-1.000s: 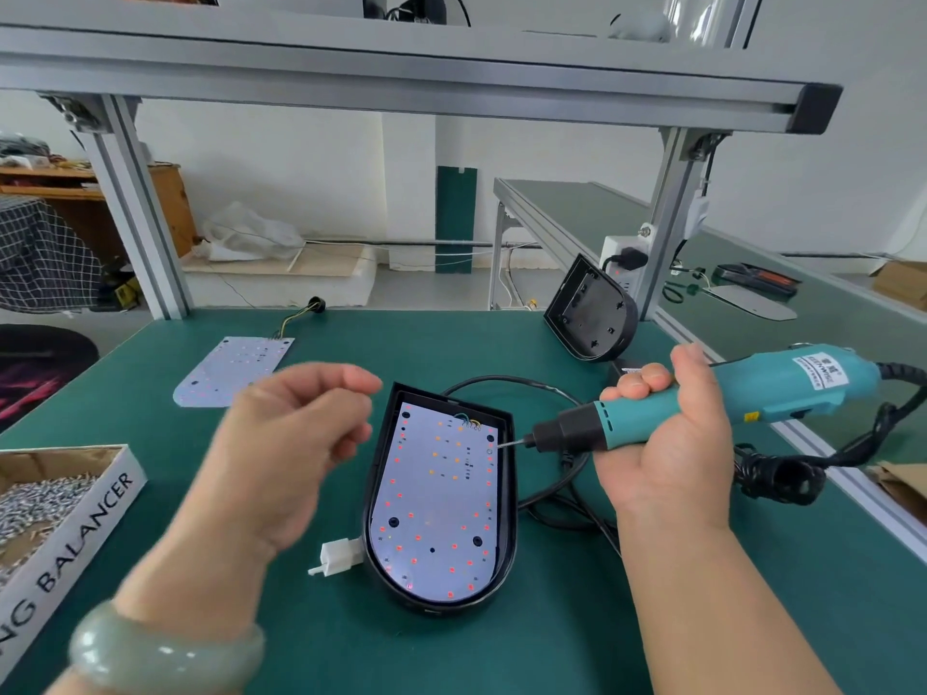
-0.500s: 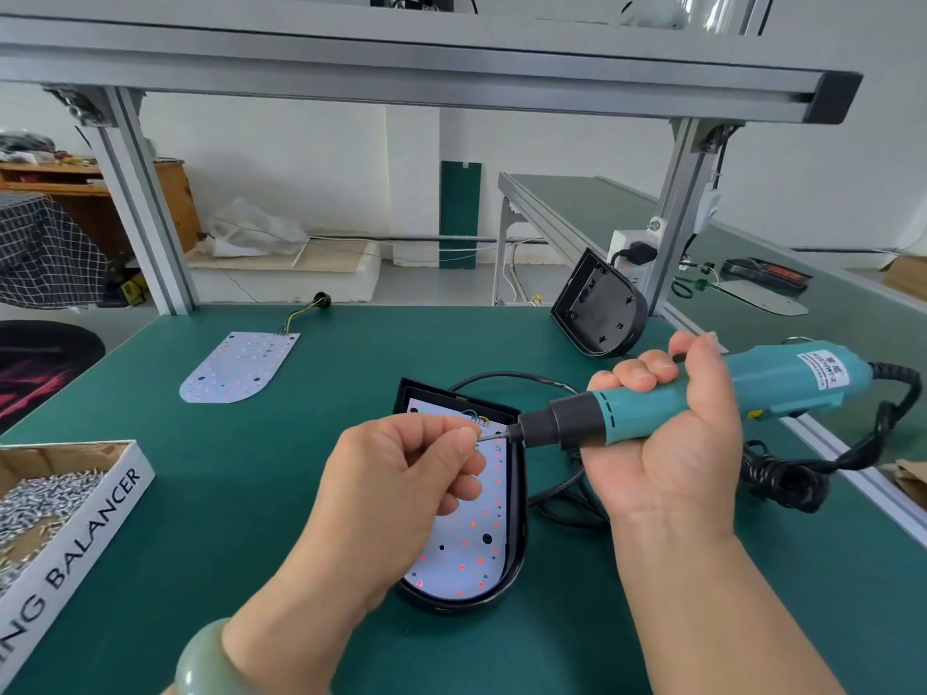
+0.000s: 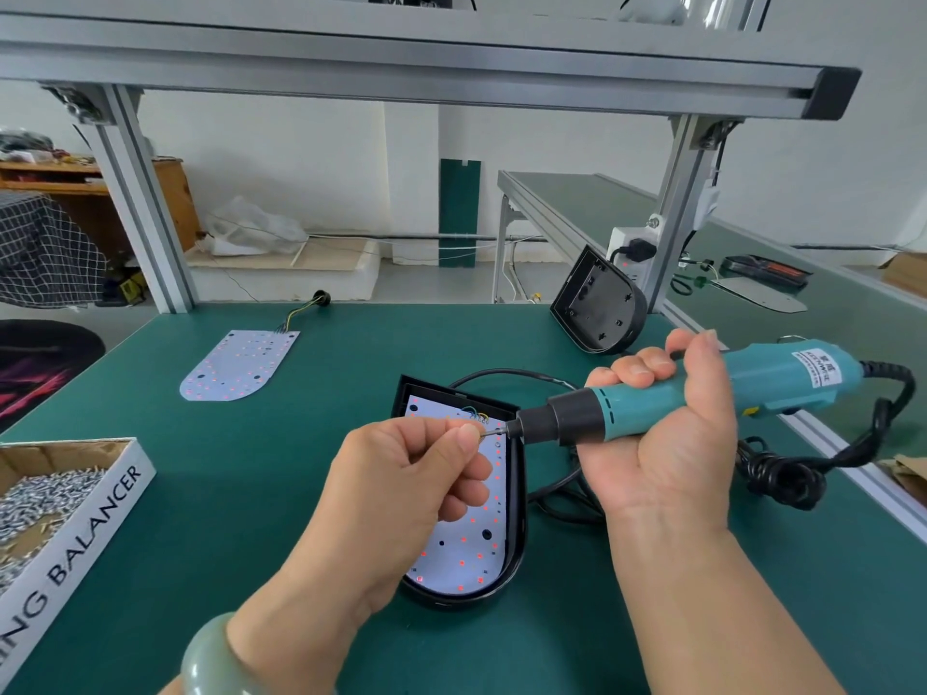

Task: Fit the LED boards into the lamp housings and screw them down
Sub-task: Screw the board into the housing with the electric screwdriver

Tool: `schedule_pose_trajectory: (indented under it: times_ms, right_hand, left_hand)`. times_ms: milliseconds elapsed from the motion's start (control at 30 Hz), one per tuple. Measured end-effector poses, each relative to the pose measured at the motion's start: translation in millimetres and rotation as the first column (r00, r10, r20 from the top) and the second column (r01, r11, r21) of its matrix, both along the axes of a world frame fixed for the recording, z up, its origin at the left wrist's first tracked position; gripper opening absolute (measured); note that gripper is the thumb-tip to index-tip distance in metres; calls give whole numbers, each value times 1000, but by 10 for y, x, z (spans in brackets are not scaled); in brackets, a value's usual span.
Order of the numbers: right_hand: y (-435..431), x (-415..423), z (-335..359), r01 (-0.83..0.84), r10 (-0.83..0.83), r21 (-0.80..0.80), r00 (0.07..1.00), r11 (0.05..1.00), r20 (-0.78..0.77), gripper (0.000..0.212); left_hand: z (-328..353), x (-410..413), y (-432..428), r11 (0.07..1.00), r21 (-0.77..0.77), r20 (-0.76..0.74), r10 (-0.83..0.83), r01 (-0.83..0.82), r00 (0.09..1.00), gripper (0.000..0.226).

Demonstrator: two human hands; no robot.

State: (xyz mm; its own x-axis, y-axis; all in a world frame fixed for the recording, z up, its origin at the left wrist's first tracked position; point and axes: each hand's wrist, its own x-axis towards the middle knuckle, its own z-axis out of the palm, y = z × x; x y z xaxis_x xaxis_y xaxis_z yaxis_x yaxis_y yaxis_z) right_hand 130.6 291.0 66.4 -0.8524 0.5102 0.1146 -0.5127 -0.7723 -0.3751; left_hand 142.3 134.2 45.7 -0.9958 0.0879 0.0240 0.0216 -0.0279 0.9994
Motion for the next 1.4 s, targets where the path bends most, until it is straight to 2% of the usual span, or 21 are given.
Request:
schedule_pose_trajectory:
  times_ms: [200,367,567,633,700,767,800,867,900,967,1033,1100,1200,1400]
  right_hand:
    - [-11,-3,9,9,-9,-18,1000,1000,7,21]
    - [-27,5,8,-9,9,-9,1000,1000,-15,21]
    - [-20,10,13,18,-18,6,1000,1000,-19,21]
    - [-12,3,1,24,-24,11,1000,1000,-19,23]
    - [-5,-10,-15,16,-16,11,1000,1000,-2,27]
    - [1,-33,-37,6,-7,36,999,999,50,30]
    - [-3,-44,-52,-1,-3,57,996,998,84,27]
    - [-35,-67,-90,-28,13,101,990,995,140,23]
    - [-59,-77,-114,-43,23,124,987,991,157,22]
    - [-112,-92,-154,-68,39,173,985,983,169,22]
    - [-160,-94,-176,-90,56,210,985,974,161,21]
    - [-189,-88,-193,-104,68,254,987,962,145,21]
    - [-216,-73,-186,-105,70,329,991,939,117,33]
    - [-250,-45,-174,-125,85,453,990,883,108,19]
  left_hand:
    - [-22,9,31,999,29,-4,28,-28,1000,26]
    - [0,8,-19,999,-54,-82,-3,-1,997,19]
    - [30,1,-48,999,-33,-103,-12,9,995,8]
    - [43,-44,-123,998,-41,-141,51,-57,989,13]
    - [25,-130,-235,971,-98,-182,198,-218,963,8]
    - [-19,-226,-354,887,-279,-213,317,-368,924,10]
    - [-60,-264,-396,839,-405,-184,316,-364,931,24]
    - [-146,-317,-421,804,-567,2,219,-179,976,52]
    - [-171,-324,-411,805,-590,98,146,-60,984,49]
    - [-197,-336,-383,792,-605,191,36,88,981,24]
    - [-194,-371,-363,753,-643,206,-5,139,979,20]
    - [-177,-401,-352,722,-675,211,-8,152,977,25]
    - [-163,-403,-333,678,-719,208,1,152,978,26]
    - [-186,-423,-325,676,-723,198,11,138,980,29]
